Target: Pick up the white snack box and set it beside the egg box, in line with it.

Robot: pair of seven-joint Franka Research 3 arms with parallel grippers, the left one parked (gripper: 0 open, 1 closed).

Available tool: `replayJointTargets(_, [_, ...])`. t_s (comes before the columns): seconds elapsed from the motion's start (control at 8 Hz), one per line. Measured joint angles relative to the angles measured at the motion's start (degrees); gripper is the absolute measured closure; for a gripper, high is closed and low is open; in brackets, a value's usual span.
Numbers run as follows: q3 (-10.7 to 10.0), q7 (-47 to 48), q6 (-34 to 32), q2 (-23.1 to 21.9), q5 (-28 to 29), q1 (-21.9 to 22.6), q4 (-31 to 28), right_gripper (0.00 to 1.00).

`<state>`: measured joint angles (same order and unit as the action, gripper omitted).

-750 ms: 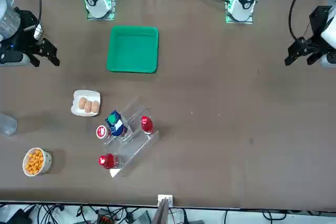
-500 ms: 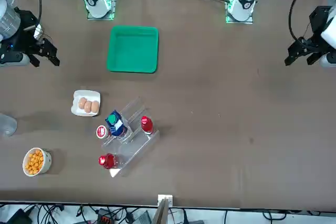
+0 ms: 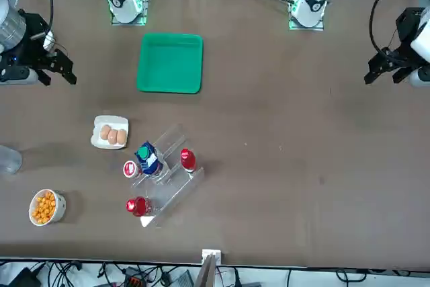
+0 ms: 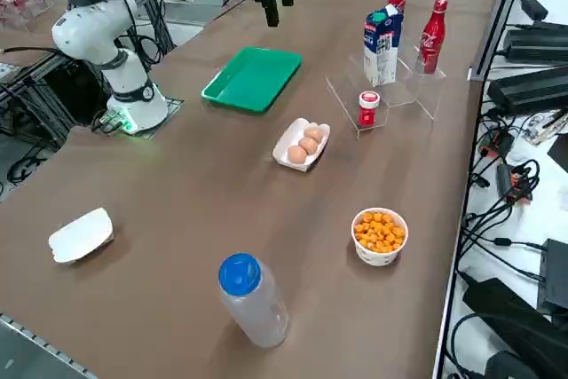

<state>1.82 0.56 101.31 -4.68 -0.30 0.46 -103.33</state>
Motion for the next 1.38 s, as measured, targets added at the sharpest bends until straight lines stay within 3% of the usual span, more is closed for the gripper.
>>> replayJointTargets(0.75, [-0.07,0.00,-2.67,0.01,0.00,0.02,-0.06,0.00])
replayJointTargets(1.0, [-0.98,0.30,-12.33,0.03,-0.13,-1.21,-0.02,0.00])
replayJointTargets(1.38, [-2.13,0.28,-24.40,0.39,-2.72,-9.65,-1.33,0.00])
